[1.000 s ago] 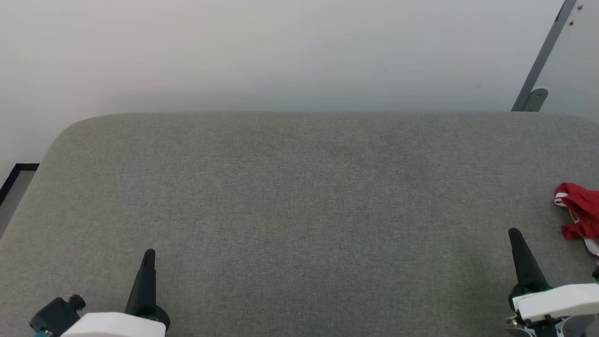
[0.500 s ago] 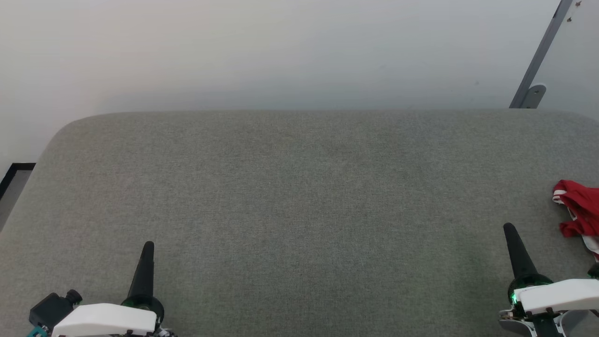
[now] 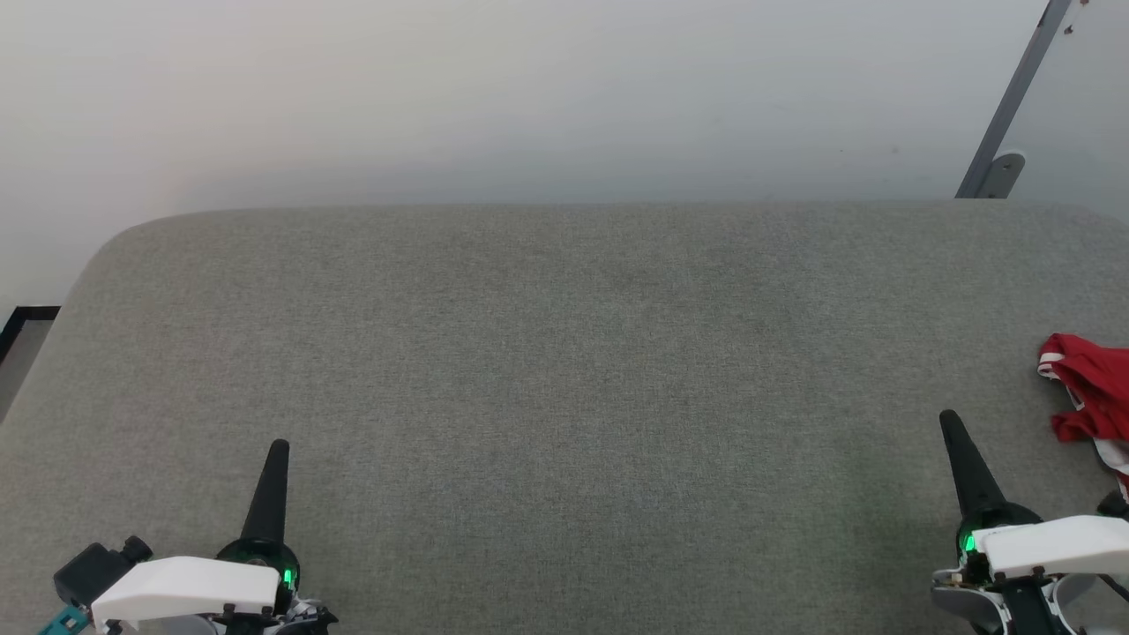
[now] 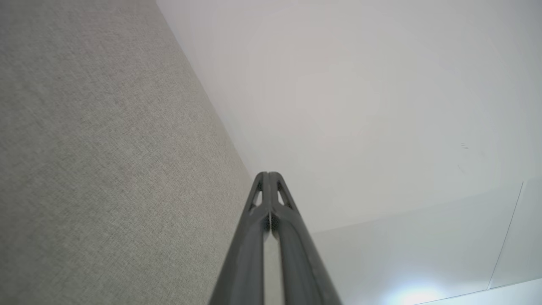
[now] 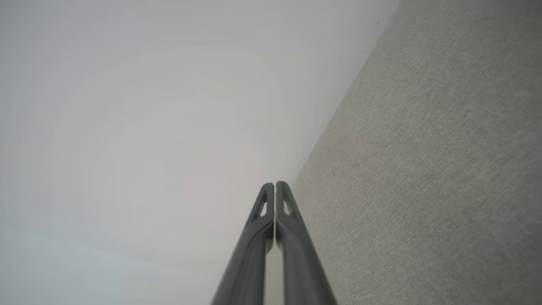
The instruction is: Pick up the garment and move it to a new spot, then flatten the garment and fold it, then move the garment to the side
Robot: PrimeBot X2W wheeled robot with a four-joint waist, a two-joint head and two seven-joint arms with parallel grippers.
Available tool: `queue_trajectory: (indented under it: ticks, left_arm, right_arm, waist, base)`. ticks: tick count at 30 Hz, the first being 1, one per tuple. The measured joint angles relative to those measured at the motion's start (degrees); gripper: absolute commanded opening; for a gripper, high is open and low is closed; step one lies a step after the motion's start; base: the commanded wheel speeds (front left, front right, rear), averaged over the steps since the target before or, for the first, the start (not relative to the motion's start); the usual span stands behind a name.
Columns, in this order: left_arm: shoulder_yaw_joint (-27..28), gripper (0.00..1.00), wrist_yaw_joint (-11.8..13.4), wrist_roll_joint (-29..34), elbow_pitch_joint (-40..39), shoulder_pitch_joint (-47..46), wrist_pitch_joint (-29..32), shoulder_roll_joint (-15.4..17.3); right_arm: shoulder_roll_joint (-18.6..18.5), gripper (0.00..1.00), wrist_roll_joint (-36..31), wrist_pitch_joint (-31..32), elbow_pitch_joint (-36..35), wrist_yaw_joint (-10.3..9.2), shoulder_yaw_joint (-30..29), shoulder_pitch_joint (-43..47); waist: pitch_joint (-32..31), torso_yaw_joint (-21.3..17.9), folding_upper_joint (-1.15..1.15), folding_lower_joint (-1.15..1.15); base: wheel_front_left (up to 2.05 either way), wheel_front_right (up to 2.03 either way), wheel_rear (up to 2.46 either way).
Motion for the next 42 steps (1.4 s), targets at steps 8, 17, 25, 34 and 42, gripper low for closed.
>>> queue_trajectory:
  ticks: [8,17,25,34,42]
  left_arm:
    - [0.54,0.0,0.0,-3.67,0.65,-0.92,1.05,-0.25]
    - [1.05,0.0,0.0,-7.46,1.18,-1.76,2.21,-0.54]
    - [1.49,0.0,0.0,-10.72,1.58,-2.48,3.19,-0.86]
    - [1.99,0.0,0.0,-14.08,2.11,-3.51,4.31,-1.13]
    - [2.45,0.0,0.0,-16.82,2.55,-4.35,5.08,-1.32]
  right_arm:
    - [0.49,0.0,3.39,0.63,0.36,0.0,-0.07,-0.91]
    - [1.09,0.0,6.94,1.42,1.03,0.0,-0.14,-1.72]
    - [1.54,0.0,9.96,1.98,1.49,0.0,-0.2,-2.2]
    - [1.91,0.0,13.19,2.54,1.86,0.0,-0.27,-3.1]
    - [2.26,0.0,15.79,3.05,2.16,0.0,-0.35,-3.39]
  waist:
    - [0.22,-0.23,0.0,0.0]
    - [0.46,-0.48,0.0,0.0]
    - [0.67,-0.71,0.0,0.0]
    - [0.91,-0.96,0.0,0.0]
    - [1.13,-1.19,0.0,0.0]
  base:
    - [0.0,0.0,0.0]
    - [0.0,0.0,0.0]
    - [0.0,0.0,0.0]
    - [0.0,0.0,0.0]
    - [0.0,0.0,0.0]
